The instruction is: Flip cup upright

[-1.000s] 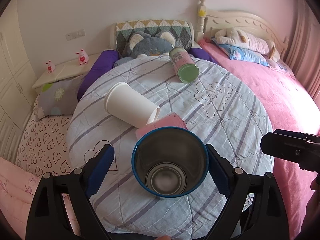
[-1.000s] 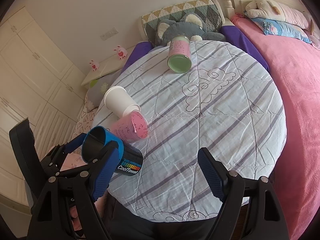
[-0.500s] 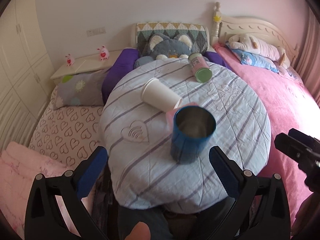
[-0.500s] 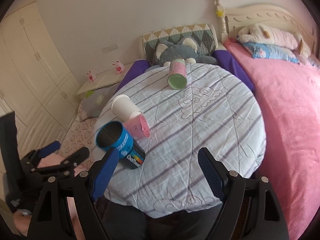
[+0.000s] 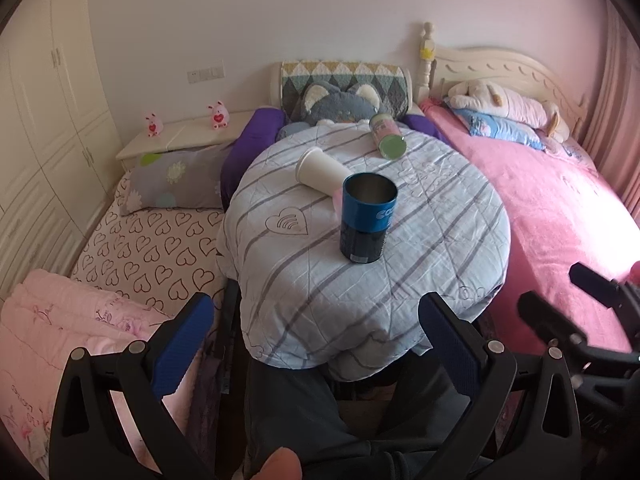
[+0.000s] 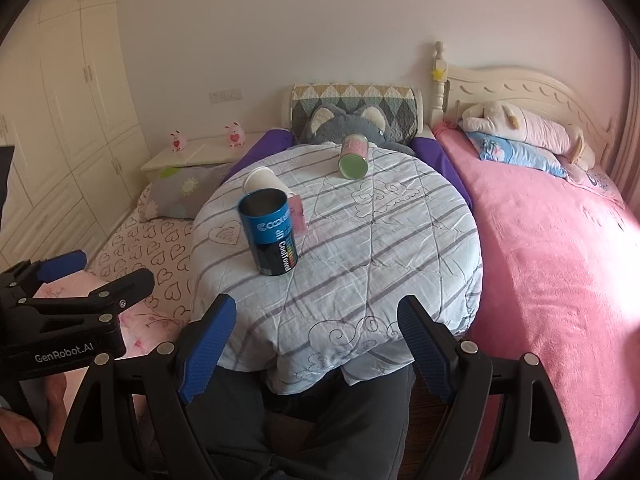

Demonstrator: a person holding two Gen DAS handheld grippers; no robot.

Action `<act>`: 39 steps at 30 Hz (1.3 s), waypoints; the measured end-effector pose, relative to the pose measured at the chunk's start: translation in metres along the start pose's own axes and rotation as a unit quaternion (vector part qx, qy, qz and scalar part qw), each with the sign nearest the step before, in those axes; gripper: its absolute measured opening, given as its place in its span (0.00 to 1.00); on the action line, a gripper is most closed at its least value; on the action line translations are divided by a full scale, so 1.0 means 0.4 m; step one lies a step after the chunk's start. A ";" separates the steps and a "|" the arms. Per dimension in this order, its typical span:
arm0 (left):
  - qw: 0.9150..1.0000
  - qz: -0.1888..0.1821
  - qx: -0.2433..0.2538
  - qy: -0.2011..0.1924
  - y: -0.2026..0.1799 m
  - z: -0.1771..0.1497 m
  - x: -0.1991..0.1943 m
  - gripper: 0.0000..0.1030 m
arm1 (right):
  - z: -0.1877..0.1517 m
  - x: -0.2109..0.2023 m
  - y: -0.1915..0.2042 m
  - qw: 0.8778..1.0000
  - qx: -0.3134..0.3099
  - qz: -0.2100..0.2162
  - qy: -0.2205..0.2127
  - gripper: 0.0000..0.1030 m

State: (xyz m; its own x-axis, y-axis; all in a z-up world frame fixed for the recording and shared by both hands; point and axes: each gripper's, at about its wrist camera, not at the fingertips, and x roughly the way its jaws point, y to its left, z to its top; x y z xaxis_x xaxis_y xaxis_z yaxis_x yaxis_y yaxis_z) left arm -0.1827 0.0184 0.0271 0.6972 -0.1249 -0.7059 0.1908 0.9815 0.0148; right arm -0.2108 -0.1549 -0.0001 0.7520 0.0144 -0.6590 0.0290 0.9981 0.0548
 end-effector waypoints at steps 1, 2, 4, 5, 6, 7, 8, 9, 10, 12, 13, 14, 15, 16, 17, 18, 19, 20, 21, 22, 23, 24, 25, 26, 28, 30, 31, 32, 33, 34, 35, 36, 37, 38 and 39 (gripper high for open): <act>1.000 0.005 0.002 -0.008 -0.006 -0.002 -0.014 1.00 | -0.005 -0.007 0.006 1.000 0.000 0.000 -0.003 0.82; 1.000 0.016 0.006 -0.016 -0.012 -0.005 -0.027 1.00 | -0.009 -0.015 0.009 1.000 0.002 0.003 -0.006 0.82; 0.999 0.020 0.010 -0.026 -0.020 -0.007 -0.047 1.00 | -0.015 -0.032 0.006 1.000 0.009 0.004 -0.017 0.82; 0.999 0.016 0.008 -0.026 -0.020 -0.009 -0.053 1.00 | -0.016 -0.039 0.002 1.000 0.011 0.002 -0.021 0.82; 0.999 0.016 0.008 -0.027 -0.021 -0.010 -0.059 1.00 | -0.017 -0.046 -0.003 1.000 0.014 -0.001 -0.025 0.82; 0.999 0.018 0.009 -0.030 -0.023 -0.011 -0.063 1.00 | -0.019 -0.049 -0.006 1.000 0.016 -0.001 -0.027 0.82; 0.999 0.020 0.010 -0.031 -0.025 -0.010 -0.066 1.00 | -0.019 -0.053 -0.009 0.999 0.017 0.000 -0.029 0.82; 0.999 0.020 0.011 -0.032 -0.028 -0.010 -0.069 1.00 | -0.019 -0.056 -0.011 0.999 0.017 -0.001 -0.031 0.82; 0.999 0.018 0.013 -0.033 -0.030 -0.011 -0.073 1.00 | -0.019 -0.056 -0.010 0.999 0.016 -0.002 -0.032 0.82; 0.999 0.018 0.015 -0.035 -0.033 -0.010 -0.076 1.00 | -0.018 -0.061 -0.014 0.999 0.018 0.000 -0.036 0.82; 0.999 0.019 0.016 -0.035 -0.035 -0.011 -0.076 1.00 | -0.020 -0.063 -0.013 0.999 0.019 0.001 -0.036 0.82; 0.999 0.019 0.016 -0.035 -0.036 -0.012 -0.077 1.00 | -0.021 -0.062 -0.015 0.999 0.020 0.001 -0.036 0.82; 0.999 0.019 0.016 -0.035 -0.036 -0.012 -0.076 1.00 | -0.022 -0.060 -0.016 0.999 0.022 0.001 -0.036 0.82; 0.999 0.020 0.015 -0.034 -0.037 -0.013 -0.076 1.00 | -0.024 -0.060 -0.015 0.999 0.022 0.001 -0.036 0.82; 0.999 0.021 0.015 -0.033 -0.037 -0.014 -0.076 1.00 | -0.025 -0.060 -0.016 0.999 0.023 0.001 -0.035 0.82; 0.999 0.021 0.015 -0.032 -0.036 -0.014 -0.074 1.00 | -0.026 -0.059 -0.015 0.999 0.022 0.002 -0.035 0.82; 0.999 0.022 0.016 -0.031 -0.037 -0.015 -0.072 1.00 | -0.026 -0.059 -0.016 0.999 0.023 0.002 -0.035 0.82; 0.999 0.023 0.017 -0.029 -0.038 -0.015 -0.070 1.00 | -0.026 -0.058 -0.017 0.999 0.023 0.001 -0.035 0.82; 0.999 0.025 0.018 -0.028 -0.039 -0.015 -0.069 1.00 | -0.026 -0.057 -0.017 0.999 0.024 0.003 -0.035 0.82; 0.999 0.027 0.019 -0.026 -0.037 -0.015 -0.065 1.00 | -0.026 -0.056 -0.017 0.999 0.024 0.003 -0.034 0.82; 0.999 0.030 0.020 -0.025 -0.037 -0.014 -0.063 1.00 | -0.026 -0.057 -0.018 0.999 0.024 0.002 -0.034 0.82; 0.999 0.034 0.022 -0.025 -0.038 -0.014 -0.061 1.00 | -0.026 -0.056 -0.018 0.999 0.023 0.002 -0.034 0.82; 0.999 0.038 0.023 -0.026 -0.038 -0.014 -0.060 1.00 | -0.026 -0.057 -0.018 0.999 0.024 0.002 -0.034 0.82; 0.999 0.039 0.024 -0.027 -0.038 -0.014 -0.061 1.00 | -0.026 -0.054 -0.019 0.999 0.024 0.002 -0.032 0.82; 0.999 0.036 0.019 -0.026 -0.031 -0.012 -0.059 1.00 | -0.028 -0.050 -0.020 0.999 0.023 -0.002 -0.031 0.82; 0.999 0.034 0.013 -0.024 -0.023 -0.010 -0.055 1.00 | -0.028 -0.047 -0.020 0.999 0.022 -0.003 -0.030 0.82; 0.999 0.034 0.010 -0.023 -0.019 -0.009 -0.052 1.00 | -0.028 -0.047 -0.020 0.999 0.021 -0.004 -0.030 0.82; 0.999 0.034 0.008 -0.021 -0.016 -0.008 -0.049 1.00 | -0.028 -0.046 -0.019 0.999 0.021 -0.005 -0.031 0.82; 0.999 0.033 0.006 -0.019 -0.013 -0.007 -0.046 1.00 | -0.027 -0.045 -0.019 0.999 0.020 -0.006 -0.030 0.82; 0.999 0.033 0.005 -0.018 -0.011 -0.007 -0.044 1.00 | -0.025 -0.041 -0.017 0.999 0.020 -0.006 -0.030 0.82; 0.999 0.035 0.003 -0.016 -0.009 -0.007 -0.041 1.00 | -0.025 -0.040 -0.018 0.999 0.019 -0.006 -0.030 0.82; 0.999 0.037 0.004 -0.015 -0.009 -0.007 -0.037 1.00 | -0.025 -0.040 -0.017 0.999 0.019 -0.006 -0.030 0.82; 0.999 0.040 0.006 -0.015 -0.009 -0.008 -0.035 1.00 | -0.025 -0.039 -0.018 0.999 0.020 -0.007 -0.030 0.82; 0.999 0.043 0.009 -0.017 -0.010 -0.008 -0.033 1.00 | -0.024 -0.037 -0.017 0.999 0.020 -0.007 -0.029 0.82; 0.999 0.044 0.010 -0.019 -0.011 -0.007 -0.032 1.00 | -0.024 -0.036 -0.017 0.999 0.020 -0.007 -0.030 0.82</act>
State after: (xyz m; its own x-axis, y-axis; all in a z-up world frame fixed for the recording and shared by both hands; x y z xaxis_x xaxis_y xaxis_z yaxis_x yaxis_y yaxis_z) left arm -0.1944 0.0163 0.0339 0.7369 -0.0438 -0.6746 0.1417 0.9857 0.0908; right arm -0.2281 -0.1613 0.0018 0.7888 -0.0053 -0.6146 0.0658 0.9949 0.0759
